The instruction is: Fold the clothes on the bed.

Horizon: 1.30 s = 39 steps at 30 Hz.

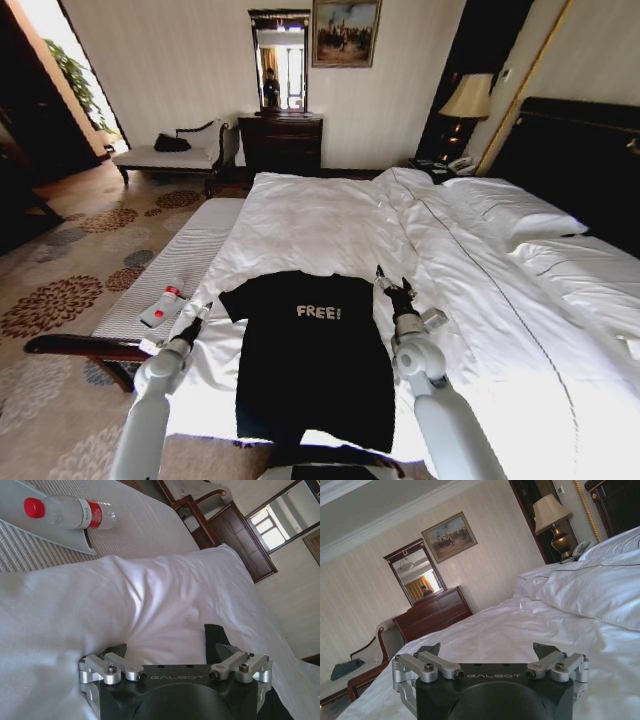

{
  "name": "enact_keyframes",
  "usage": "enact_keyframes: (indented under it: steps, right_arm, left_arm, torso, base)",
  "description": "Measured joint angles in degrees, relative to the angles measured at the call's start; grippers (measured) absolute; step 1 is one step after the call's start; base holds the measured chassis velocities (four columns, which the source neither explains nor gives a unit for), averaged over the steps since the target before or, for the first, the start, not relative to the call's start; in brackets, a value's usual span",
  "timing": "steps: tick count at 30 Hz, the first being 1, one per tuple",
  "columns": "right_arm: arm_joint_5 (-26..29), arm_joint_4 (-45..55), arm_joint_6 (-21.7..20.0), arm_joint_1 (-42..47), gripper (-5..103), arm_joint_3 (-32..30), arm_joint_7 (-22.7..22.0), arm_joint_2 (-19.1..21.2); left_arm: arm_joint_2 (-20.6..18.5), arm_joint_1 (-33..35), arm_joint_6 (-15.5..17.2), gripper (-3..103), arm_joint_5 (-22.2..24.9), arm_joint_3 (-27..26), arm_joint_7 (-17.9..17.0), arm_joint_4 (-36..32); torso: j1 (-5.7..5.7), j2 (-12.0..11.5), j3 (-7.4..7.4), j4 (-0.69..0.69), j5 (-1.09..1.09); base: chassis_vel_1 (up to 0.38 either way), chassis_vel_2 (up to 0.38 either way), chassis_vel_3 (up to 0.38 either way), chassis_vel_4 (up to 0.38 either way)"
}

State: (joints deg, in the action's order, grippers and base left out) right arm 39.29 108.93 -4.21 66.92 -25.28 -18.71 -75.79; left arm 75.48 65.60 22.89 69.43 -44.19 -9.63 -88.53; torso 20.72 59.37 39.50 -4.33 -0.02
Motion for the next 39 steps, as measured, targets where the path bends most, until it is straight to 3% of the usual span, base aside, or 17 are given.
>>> enact_keyframes:
  steps: [9,12,13,16,18,21,23,24,27,32,34,39]
  right_arm:
    - [-0.44,-1.24,-0.14,0.00,100,-0.33,-0.71,-0.21]
    - [-1.16,-1.26,-0.16,0.36,100,-0.76,-1.41,-1.00]
    - [-1.16,-1.26,-0.16,0.36,100,-0.76,-1.41,-1.00]
    - [-2.84,-1.36,-0.20,0.84,100,-0.99,-1.77,-1.99]
    - [-2.98,-1.35,-0.21,0.91,100,-1.02,-1.79,-2.17]
    - [-3.62,-1.85,-0.22,0.92,100,-1.12,-2.06,-2.70]
    - [-3.81,-1.97,-0.22,0.93,100,-1.13,-2.09,-2.73]
    - [-4.23,-2.21,-0.22,1.16,100,-1.13,-2.12,-2.80]
    - [-4.76,-2.76,-0.22,1.80,100,-1.13,-2.22,-3.01]
    - [-5.40,-3.17,-0.13,2.00,100,-1.08,-2.37,-3.20]
    - [-5.47,-3.17,-0.12,2.18,100,-0.95,-2.51,-3.36]
    - [-5.45,-2.75,-0.18,2.21,100,-0.88,-2.72,-3.24]
  left_arm:
    - [-1.26,-3.01,0.16,102,-1.12,2.50,1.61,3.86]
    - [-2.12,-4.46,0.08,89,-1.11,4.49,2.64,5.15]
    - [-2.12,-4.46,0.08,89,-1.11,4.49,2.64,5.15]
    - [-2.32,-5.84,-0.72,72,-2.16,6.59,4.42,8.53]
    - [-2.39,-5.96,-0.86,72,-2.39,6.87,4.72,9.02]
    - [-2.83,-6.68,-1.26,55,-2.38,7.93,5.72,10.76]
    - [-2.87,-6.95,-1.32,55,-2.31,8.10,5.82,11.10]
    - [-2.82,-7.55,-1.44,49,-2.17,8.39,5.87,11.57]
    - [-2.51,-7.77,-1.37,32,-1.72,8.69,5.39,9.91]
    - [-3.04,-6.72,-0.74,22,-0.63,8.78,5.10,6.08]
    - [-3.43,-6.73,-0.31,11,-0.08,8.84,5.06,4.83]
    - [-2.94,-7.51,-0.22,1,-0.60,9.25,4.87,5.87]
  torso:
    - [0.00,0.00,0.00,0.01,-0.01]
    - [0.00,0.00,0.00,0.01,-0.01]
    - [0.00,0.00,0.00,0.01,-0.01]
    - [0.00,0.00,-0.01,0.02,0.02]
    - [0.00,0.00,0.00,0.02,0.03]
    - [-0.01,0.01,-0.01,0.04,0.02]
    - [-0.01,0.00,-0.01,0.04,0.01]
    - [-0.01,0.00,-0.01,0.02,-0.01]
    - [0.00,0.00,0.01,-0.04,-0.06]
    - [0.01,-0.01,0.01,-0.06,-0.05]
    - [0.00,-0.01,0.00,-0.06,-0.04]
    - [0.00,-0.01,0.00,-0.01,-0.05]
  base:
    - [0.000,0.000,0.000,0.000]
    - [0.000,0.000,0.000,0.000]
    - [0.000,0.000,0.000,0.000]
    - [0.000,0.000,0.000,0.000]
    - [0.000,0.000,0.000,0.000]
    - [0.000,0.000,0.000,0.000]
    - [0.000,0.000,0.000,0.000]
    - [0.000,0.000,0.000,0.000]
    - [0.000,0.000,0.000,0.000]
    - [0.000,0.000,0.000,0.000]
    - [0.000,0.000,0.000,0.000]
    - [0.000,0.000,0.000,0.000]
